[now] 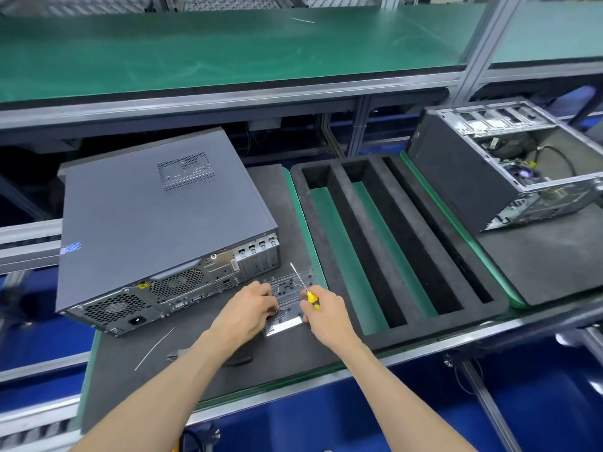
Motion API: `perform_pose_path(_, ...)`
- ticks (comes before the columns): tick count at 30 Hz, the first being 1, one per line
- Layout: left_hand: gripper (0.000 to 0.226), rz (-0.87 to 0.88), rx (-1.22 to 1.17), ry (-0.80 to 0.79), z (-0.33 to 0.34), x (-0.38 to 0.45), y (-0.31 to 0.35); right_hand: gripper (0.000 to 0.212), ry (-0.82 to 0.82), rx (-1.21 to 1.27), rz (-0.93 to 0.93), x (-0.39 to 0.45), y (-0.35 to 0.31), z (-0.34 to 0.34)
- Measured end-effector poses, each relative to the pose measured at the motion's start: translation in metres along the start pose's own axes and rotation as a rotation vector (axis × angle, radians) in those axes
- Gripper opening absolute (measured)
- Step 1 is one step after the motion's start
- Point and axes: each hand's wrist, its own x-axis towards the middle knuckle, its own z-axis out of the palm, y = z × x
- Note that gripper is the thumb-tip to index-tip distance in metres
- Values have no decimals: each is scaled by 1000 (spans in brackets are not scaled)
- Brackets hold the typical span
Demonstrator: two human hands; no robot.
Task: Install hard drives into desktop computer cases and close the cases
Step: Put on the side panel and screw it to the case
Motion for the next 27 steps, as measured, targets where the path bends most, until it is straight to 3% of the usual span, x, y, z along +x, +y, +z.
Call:
perform_pose_path(6,18,101,94,-52,-2,9,4,9,11,5,-11,0,0,1)
perform_pose_path(11,12,84,-27,31,-1,7,8,9,16,-9,-23,0,-2,-1)
perform_pose_path(15,25,-208,-369,240,-6,5,15,7,21,5,-59,-3,-5,-5)
perform_pose_path(18,18,-456,-778,420,-11,7,18,6,22,51,-113,-9,-6,-6)
perform_pose_path(20,13,-560,-1118,463,-14,7,15,12,0,105,-140,-14,-10,-7)
perform_pose_path(23,9,-654,-1448,493,-16,5,13,10,-25,182,-142,-18,-18,-8)
perform_pose_path(27,10,-691,-1619,460,-21,7,15,7,-38,202,-167,-21,-28,-9)
